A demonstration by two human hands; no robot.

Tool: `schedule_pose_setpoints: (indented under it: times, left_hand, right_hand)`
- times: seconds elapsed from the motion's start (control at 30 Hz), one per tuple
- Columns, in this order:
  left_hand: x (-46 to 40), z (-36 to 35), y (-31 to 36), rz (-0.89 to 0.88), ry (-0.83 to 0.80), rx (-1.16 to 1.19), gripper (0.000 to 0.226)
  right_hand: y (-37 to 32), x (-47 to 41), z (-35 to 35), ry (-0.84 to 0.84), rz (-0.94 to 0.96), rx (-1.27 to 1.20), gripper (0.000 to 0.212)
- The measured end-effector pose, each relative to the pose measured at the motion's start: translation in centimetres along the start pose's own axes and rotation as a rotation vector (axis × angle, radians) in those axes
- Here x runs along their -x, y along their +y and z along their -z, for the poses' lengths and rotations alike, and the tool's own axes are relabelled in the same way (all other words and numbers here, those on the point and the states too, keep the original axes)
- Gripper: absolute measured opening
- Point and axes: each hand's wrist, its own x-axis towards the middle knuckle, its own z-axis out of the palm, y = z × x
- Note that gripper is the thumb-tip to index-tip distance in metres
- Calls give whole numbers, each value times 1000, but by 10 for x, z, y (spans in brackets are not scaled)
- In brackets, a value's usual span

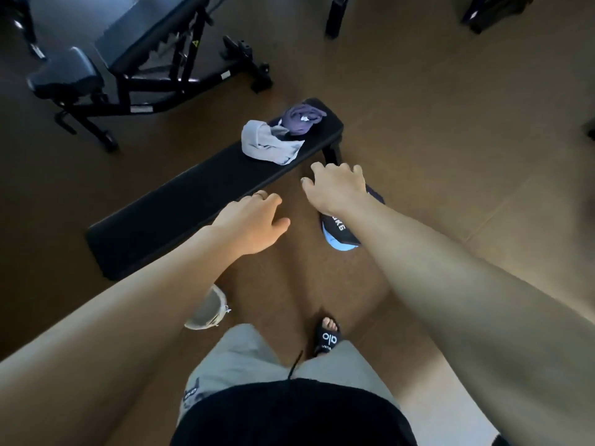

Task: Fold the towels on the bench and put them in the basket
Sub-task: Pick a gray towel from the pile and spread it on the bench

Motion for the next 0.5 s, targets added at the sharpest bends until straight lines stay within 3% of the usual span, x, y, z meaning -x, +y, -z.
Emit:
schedule_pose_setpoints:
  times: [0.3, 0.5]
  left_hand:
    - [-113, 51, -61, 141, 49, 70, 56]
    - [-181, 64, -118, 207, 8, 152, 55]
  right_hand:
    - [-37, -164, 50, 4, 191, 81, 48]
    - [-63, -257, 58, -18, 216, 88, 49]
